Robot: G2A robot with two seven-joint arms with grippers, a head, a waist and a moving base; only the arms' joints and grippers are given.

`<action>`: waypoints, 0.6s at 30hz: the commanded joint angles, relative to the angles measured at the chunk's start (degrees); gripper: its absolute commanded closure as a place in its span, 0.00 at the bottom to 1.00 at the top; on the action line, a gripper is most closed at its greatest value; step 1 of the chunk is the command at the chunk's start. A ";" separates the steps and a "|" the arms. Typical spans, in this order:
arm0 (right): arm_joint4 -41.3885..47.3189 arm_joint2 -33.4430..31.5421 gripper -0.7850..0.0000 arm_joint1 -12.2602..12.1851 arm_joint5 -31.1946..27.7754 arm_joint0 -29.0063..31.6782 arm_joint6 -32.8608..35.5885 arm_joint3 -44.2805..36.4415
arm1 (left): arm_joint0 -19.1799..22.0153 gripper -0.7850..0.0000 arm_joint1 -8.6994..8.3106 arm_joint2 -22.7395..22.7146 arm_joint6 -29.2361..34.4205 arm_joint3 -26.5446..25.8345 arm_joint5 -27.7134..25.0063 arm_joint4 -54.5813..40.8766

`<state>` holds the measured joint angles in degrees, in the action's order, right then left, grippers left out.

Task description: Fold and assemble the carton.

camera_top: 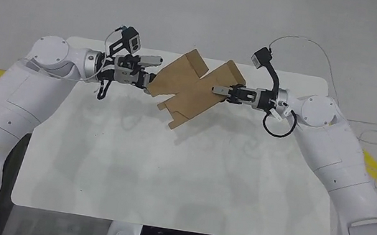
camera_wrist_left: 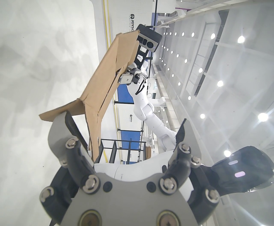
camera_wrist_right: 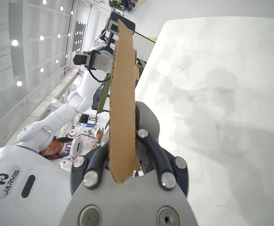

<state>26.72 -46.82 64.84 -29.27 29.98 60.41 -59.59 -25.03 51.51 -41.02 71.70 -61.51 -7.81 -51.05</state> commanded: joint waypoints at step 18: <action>-1.74 -1.29 1.00 0.78 0.98 0.15 1.46 0.14 | -0.35 0.35 1.54 -1.11 -0.04 1.94 1.82 8.05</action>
<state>25.10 -48.06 65.58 -28.37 30.13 61.81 -59.47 -25.33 52.98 -42.03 71.60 -59.60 -5.97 -43.42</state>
